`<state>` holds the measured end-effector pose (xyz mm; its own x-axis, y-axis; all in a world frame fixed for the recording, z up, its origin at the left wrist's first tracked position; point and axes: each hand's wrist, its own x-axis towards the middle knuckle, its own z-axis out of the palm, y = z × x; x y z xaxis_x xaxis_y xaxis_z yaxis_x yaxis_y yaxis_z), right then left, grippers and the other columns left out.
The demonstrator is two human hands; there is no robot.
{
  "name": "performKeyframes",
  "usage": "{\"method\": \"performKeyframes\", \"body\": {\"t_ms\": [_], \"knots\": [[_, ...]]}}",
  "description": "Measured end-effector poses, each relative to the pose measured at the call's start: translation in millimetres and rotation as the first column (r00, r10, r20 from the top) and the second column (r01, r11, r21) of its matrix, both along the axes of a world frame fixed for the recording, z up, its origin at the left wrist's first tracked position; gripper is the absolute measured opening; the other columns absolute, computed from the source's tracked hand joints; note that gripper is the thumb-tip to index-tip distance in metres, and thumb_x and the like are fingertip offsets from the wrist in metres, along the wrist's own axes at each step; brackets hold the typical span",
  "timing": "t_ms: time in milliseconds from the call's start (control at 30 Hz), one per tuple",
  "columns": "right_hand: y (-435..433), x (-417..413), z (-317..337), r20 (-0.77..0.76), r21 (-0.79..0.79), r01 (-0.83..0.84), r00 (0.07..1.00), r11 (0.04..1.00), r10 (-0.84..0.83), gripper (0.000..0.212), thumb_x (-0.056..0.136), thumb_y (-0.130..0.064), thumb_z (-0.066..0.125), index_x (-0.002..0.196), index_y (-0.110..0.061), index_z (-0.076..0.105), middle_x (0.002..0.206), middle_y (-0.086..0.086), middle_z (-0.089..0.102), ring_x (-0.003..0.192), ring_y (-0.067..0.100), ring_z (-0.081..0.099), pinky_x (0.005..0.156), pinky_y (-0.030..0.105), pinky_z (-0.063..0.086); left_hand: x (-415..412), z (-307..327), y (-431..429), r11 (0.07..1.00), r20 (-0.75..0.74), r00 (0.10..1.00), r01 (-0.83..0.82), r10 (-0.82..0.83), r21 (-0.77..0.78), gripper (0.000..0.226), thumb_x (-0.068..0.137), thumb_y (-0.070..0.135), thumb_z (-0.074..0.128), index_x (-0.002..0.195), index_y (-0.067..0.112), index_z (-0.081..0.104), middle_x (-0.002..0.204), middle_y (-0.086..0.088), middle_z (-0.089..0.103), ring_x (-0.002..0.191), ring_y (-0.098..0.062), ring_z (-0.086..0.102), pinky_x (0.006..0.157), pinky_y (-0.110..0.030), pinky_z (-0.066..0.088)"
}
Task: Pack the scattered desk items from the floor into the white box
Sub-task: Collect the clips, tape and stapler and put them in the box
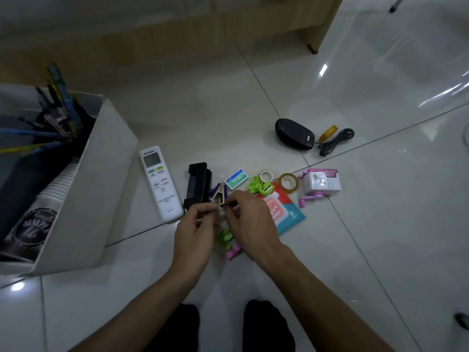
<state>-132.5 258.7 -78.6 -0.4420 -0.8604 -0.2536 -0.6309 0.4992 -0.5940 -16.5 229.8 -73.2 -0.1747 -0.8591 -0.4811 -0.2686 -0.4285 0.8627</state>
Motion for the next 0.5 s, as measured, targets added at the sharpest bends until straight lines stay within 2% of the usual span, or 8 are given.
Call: {"method": "performKeyframes", "body": {"t_ms": [67, 133, 233, 300, 400, 500], "knots": [[1, -1, 0, -0.004, -0.004, 0.016, 1.0, 1.0, -0.016, 0.009, 0.097, -0.025, 0.06, 0.106, -0.021, 0.06, 0.11, -0.002, 0.065, 0.092, 0.012, 0.061, 0.082, 0.023, 0.051, -3, 0, 1, 0.991, -0.025, 0.999, -0.043, 0.047, 0.128, 0.027, 0.094, 0.005, 0.053, 0.094, 0.024, 0.072, 0.096, -0.001, 0.076, 0.095, -0.024, 0.071, 0.093, -0.047, 0.056], [2, -6, 0, -0.034, -0.009, 0.062, 0.997, 0.998, -0.062, 0.013, 0.098, -0.027, 0.06, 0.11, -0.023, 0.06, 0.118, -0.002, 0.062, 0.101, 0.012, 0.058, 0.089, 0.027, 0.051, -6, -1, 1, 0.983, -0.037, 0.999, -0.024, 0.031, 0.183, 0.025, 0.094, 0.004, 0.052, 0.096, 0.019, 0.072, 0.097, -0.006, 0.076, 0.095, -0.026, 0.071, 0.093, -0.048, 0.056], [4, -26, 1, -0.24, -0.017, 0.197, 0.951, 0.98, -0.195, 0.032, 0.096, -0.029, 0.06, 0.127, -0.026, 0.058, 0.136, 0.0, 0.053, 0.125, 0.017, 0.047, 0.108, 0.037, 0.042, -10, 0, 1, 0.981, -0.04, 0.998, 0.049, -0.042, 0.187, 0.025, 0.094, 0.005, 0.052, 0.096, 0.018, 0.072, 0.094, -0.006, 0.075, 0.088, -0.025, 0.07, 0.086, -0.043, 0.059], [7, -41, 0, -0.323, 0.046, 0.226, 0.925, 0.973, -0.2, 0.038, 0.096, -0.03, 0.06, 0.133, -0.024, 0.056, 0.14, 0.004, 0.05, 0.132, 0.023, 0.042, 0.111, 0.043, 0.039, -15, 2, 0, 0.978, -0.043, 0.996, 0.087, -0.08, 0.189, 0.024, 0.096, 0.006, 0.051, 0.098, 0.017, 0.072, 0.097, -0.007, 0.075, 0.085, -0.02, 0.068, 0.08, -0.035, 0.059], [7, -52, -3, -0.246, 0.034, 0.223, 0.947, 0.974, -0.208, 0.037, 0.094, -0.031, 0.064, 0.129, -0.023, 0.059, 0.129, 0.003, 0.055, 0.122, 0.02, 0.05, 0.104, 0.039, 0.046, -20, 4, -2, 0.973, -0.065, 0.993, 0.114, -0.102, 0.2, 0.023, 0.098, 0.007, 0.05, 0.104, 0.016, 0.07, 0.099, -0.007, 0.073, 0.079, -0.015, 0.066, 0.068, -0.026, 0.056], [12, -45, 14, 0.012, -0.117, 0.292, 0.956, 0.949, -0.292, 0.038, 0.09, -0.034, 0.07, 0.126, -0.027, 0.058, 0.119, -0.008, 0.055, 0.108, 0.008, 0.054, 0.092, 0.025, 0.048, -24, 6, -6, 0.967, -0.13, 0.99, 0.084, -0.054, 0.242, 0.019, 0.099, 0.017, 0.052, 0.108, 0.015, 0.068, 0.106, -0.01, 0.074, 0.086, -0.018, 0.071, 0.077, -0.033, 0.058]]}}
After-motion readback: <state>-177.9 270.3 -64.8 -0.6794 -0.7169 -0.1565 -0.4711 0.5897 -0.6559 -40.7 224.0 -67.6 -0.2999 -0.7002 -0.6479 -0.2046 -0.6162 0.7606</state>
